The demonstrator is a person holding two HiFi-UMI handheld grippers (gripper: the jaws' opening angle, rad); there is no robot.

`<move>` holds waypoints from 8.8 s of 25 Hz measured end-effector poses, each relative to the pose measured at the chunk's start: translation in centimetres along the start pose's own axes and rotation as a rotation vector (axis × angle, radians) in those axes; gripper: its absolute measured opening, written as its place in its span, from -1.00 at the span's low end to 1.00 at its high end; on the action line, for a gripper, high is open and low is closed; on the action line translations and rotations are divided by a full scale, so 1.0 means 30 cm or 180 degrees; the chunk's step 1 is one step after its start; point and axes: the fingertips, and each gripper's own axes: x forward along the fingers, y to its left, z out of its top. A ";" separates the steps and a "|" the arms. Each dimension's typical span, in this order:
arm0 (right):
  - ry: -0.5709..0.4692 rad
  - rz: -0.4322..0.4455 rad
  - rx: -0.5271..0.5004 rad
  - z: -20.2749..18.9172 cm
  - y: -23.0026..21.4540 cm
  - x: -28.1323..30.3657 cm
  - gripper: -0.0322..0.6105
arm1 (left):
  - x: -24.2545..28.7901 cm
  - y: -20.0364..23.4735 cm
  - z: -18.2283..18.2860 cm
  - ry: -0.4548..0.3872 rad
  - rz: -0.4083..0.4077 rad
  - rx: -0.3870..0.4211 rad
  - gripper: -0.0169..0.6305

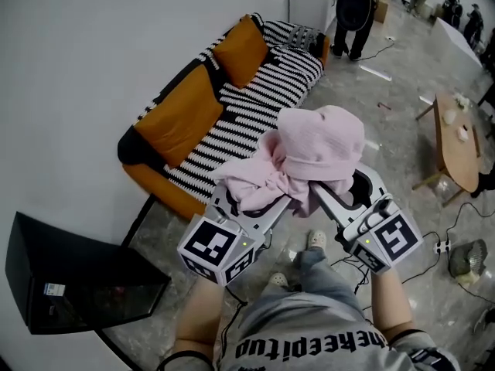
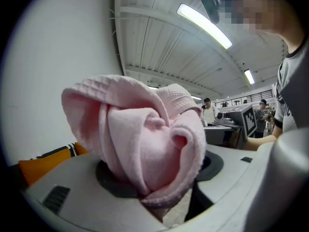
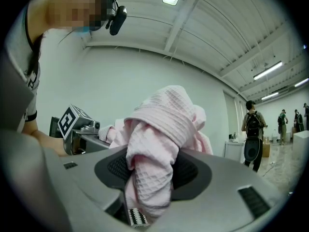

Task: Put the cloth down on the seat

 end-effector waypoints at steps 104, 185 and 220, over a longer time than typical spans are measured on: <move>0.0075 0.0250 0.0064 -0.113 -1.214 1.263 -0.22 | 1.151 1.283 0.150 0.0064 0.0416 -0.0127 -0.03; 0.0987 0.2268 0.0344 -0.657 -1.346 2.257 -0.22 | 1.289 2.141 -0.322 0.0401 0.2394 -0.1206 -0.03; 0.2103 0.2287 0.0533 -1.458 -1.269 2.290 -0.23 | 1.335 2.189 -1.105 0.1034 0.2400 -0.2087 -0.05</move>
